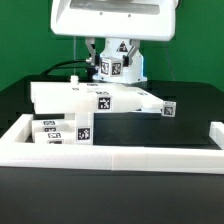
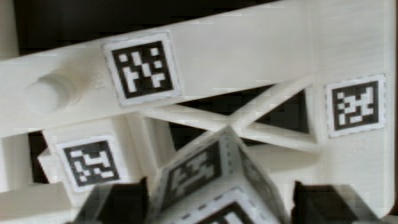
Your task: Assemble chair
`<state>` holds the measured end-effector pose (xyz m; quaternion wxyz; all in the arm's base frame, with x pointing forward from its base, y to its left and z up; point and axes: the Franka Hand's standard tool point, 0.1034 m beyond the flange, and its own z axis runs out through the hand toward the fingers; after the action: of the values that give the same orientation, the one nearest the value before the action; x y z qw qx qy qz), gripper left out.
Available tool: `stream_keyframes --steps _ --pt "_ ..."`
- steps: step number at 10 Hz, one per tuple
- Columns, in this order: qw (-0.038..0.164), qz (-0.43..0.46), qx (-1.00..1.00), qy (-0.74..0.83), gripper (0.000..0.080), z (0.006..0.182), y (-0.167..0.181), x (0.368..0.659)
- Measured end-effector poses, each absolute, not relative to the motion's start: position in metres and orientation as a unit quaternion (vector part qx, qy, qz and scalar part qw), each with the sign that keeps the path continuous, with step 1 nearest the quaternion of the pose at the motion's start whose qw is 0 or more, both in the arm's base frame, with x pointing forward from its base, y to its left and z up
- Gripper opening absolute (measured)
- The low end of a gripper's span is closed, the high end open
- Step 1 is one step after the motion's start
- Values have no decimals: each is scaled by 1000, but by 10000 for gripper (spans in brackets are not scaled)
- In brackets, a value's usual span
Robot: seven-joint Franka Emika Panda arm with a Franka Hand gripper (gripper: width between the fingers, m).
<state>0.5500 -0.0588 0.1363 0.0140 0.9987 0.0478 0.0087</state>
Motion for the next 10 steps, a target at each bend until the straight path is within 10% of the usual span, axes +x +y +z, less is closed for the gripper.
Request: stream_keyframes --steps 10 --pt "23 5 996 88 392 147 -86 585"
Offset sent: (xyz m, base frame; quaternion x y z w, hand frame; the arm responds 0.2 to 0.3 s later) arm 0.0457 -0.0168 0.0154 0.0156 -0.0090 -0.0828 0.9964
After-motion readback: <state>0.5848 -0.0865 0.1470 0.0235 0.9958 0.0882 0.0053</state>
